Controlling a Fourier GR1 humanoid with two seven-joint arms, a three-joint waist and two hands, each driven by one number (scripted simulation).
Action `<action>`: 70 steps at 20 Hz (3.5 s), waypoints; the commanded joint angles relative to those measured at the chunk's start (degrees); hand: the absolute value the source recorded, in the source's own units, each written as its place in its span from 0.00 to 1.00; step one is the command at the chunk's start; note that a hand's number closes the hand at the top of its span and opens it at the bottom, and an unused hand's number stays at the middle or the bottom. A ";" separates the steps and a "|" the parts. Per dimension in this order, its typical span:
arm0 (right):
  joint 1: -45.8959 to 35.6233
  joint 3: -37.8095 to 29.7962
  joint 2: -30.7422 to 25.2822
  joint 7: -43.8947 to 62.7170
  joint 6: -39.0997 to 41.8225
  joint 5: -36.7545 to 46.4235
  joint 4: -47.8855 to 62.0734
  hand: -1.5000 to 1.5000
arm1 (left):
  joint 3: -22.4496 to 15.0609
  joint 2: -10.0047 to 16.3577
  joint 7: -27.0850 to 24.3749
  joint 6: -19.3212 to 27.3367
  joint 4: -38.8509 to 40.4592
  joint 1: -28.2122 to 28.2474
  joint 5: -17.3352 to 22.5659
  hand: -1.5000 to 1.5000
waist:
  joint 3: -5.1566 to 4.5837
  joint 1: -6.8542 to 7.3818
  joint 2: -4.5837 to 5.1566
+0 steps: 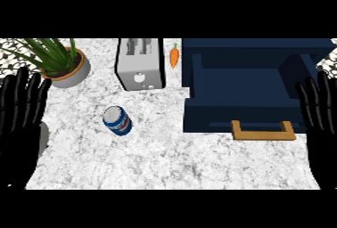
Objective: Pick up the can, place it into the drawer and close the drawer
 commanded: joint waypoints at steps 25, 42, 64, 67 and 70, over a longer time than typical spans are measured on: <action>18.45 -15.73 -0.84 3.29 6.70 -9.78 -1.16 0.00 | 11.48 13.39 23.79 -16.61 4.92 -1.37 23.49 0.00 | -0.64 -0.99 1.10; 19.86 -27.18 -4.49 5.27 15.54 -21.29 -1.10 0.00 | 10.36 7.85 35.10 -6.17 7.48 -6.61 31.47 0.00 | -0.63 -1.12 1.12; 22.13 -35.27 -1.28 5.81 23.70 -24.62 -1.96 0.00 | 7.13 3.64 12.47 -10.10 37.64 -11.87 16.32 0.00 | -0.66 -1.20 1.20; 23.46 -37.97 -2.22 7.68 25.97 -28.72 -3.67 0.00 | 4.96 1.54 12.07 -7.38 38.94 -12.42 13.61 0.00 | -0.65 -1.24 1.16; 21.41 -34.90 0.14 10.90 23.14 -24.53 -6.30 0.00 | 3.41 -0.13 6.35 -7.35 40.16 -8.87 10.91 0.00 | -0.66 -0.97 1.16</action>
